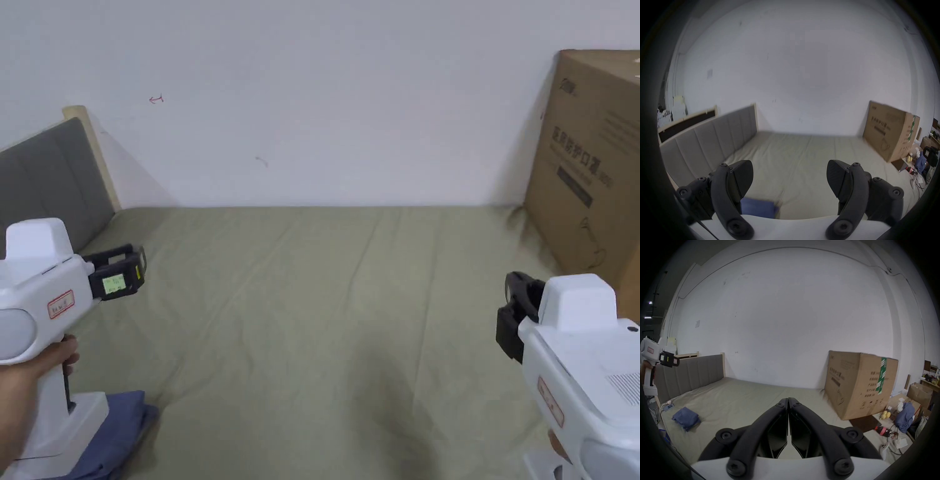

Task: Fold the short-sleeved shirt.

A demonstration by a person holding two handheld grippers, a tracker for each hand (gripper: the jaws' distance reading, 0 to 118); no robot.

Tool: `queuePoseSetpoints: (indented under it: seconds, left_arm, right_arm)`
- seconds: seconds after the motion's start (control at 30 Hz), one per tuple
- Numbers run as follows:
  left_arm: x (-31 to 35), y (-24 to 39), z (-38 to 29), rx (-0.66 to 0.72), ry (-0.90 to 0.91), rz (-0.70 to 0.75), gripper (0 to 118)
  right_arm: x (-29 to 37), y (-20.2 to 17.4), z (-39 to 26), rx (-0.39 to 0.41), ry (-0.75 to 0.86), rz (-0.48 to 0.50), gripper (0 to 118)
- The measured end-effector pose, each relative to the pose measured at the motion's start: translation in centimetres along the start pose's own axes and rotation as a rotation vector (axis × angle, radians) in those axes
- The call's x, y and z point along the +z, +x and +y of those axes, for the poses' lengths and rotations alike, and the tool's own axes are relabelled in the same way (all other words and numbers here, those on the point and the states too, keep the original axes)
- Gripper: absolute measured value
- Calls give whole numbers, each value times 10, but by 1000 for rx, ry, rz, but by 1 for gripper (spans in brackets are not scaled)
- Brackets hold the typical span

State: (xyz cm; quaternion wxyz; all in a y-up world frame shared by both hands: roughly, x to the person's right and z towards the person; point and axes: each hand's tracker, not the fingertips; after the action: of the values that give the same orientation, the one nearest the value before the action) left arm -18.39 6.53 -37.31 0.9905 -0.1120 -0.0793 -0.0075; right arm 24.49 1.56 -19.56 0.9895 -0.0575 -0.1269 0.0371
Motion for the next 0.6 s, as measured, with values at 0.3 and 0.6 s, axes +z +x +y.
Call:
queuePoseSetpoints:
  seconds: [0.3, 0.6]
  left_arm:
    - [53, 96, -15, -47, 254, 7, 89]
    - [51, 141, -48, -16, 240, -164, 0]
  right_arm:
    - [30, 32, 24, 33, 92, -72, 0]
    - [44, 43, 18, 33, 114, -106, 0]
